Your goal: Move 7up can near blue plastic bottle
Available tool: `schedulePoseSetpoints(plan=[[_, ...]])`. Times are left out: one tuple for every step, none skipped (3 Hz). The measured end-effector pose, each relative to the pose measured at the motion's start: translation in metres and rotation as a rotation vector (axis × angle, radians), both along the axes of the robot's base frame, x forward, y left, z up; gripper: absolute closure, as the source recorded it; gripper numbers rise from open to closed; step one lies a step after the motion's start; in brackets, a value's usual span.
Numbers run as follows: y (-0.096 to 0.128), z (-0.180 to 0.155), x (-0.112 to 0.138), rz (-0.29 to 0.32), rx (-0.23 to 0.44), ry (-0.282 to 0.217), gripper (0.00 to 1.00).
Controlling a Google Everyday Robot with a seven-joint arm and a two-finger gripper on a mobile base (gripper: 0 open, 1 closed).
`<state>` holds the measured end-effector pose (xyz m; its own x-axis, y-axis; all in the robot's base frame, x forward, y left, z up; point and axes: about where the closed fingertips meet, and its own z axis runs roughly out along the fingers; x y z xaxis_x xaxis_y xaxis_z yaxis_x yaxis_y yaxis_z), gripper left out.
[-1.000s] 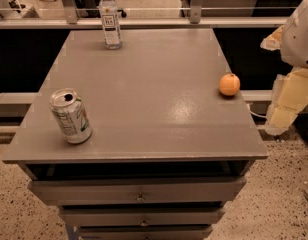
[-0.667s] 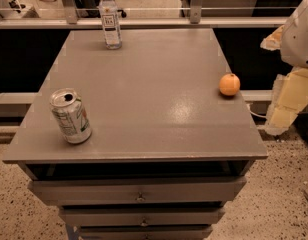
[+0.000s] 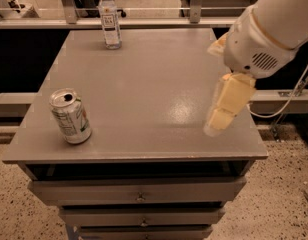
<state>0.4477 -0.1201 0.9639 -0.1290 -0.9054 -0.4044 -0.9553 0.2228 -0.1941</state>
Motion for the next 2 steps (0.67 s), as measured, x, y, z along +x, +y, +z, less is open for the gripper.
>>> schedulePoseSetpoints(plan=[[0.061, -0.014, -0.001, 0.054, 0.134, 0.008, 0.00], [0.125, -0.028, -0.003, 0.085, 0.220, -0.003, 0.00]])
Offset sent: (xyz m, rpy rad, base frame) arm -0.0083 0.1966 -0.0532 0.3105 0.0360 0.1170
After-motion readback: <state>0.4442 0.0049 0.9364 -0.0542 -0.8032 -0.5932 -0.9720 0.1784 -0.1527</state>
